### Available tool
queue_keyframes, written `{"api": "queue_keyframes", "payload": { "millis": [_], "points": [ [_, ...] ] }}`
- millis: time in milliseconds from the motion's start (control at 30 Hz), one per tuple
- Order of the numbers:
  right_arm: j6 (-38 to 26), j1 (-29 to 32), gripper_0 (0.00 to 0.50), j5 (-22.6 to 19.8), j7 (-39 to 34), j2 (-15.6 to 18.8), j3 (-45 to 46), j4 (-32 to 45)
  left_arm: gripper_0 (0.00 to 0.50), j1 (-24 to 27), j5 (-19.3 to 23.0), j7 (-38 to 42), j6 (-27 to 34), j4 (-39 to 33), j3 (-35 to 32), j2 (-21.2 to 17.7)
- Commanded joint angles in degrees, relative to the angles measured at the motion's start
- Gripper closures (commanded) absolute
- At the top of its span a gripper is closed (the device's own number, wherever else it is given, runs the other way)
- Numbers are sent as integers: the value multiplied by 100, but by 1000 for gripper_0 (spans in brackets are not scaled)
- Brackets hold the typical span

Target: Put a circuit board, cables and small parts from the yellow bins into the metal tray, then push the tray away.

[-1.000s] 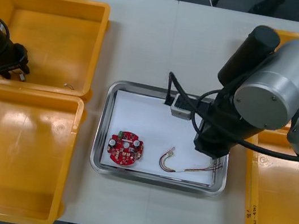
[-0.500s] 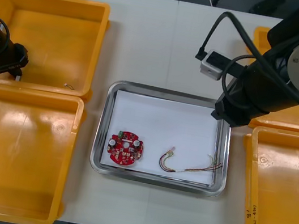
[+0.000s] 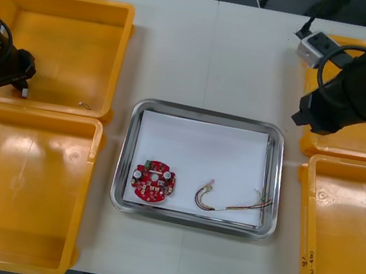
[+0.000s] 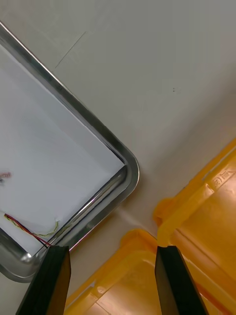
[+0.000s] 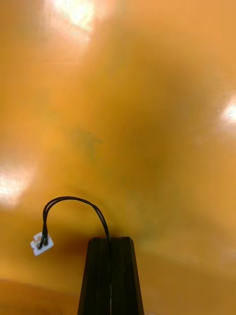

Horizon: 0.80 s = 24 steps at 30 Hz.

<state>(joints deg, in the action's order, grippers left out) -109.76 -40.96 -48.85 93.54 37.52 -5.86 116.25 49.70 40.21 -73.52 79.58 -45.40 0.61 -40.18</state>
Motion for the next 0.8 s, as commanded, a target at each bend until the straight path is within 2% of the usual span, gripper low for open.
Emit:
{"api": "queue_keyframes", "payload": {
  "millis": [33,200,367,567,667,800],
  "points": [
    [-24,-334,0,-81,-539,291,445,-85,500,392,-22,-5,-74,-373,27,-69],
    [-24,-430,0,43,-521,335,779,-542,500,567,-75,4,-136,-391,27,-69],
    [-24,-457,0,403,-486,388,1043,-824,500,717,-163,30,-303,-391,44,-25],
    [-24,-615,0,816,-460,423,1210,-1298,500,761,-505,74,-733,-391,44,247],
    [-24,-685,0,939,-460,414,1289,-1509,500,778,-672,110,-795,-391,44,361],
    [-24,-764,0,1308,-451,414,1394,-1826,500,778,-804,180,-821,-382,36,502]
  ]
}}
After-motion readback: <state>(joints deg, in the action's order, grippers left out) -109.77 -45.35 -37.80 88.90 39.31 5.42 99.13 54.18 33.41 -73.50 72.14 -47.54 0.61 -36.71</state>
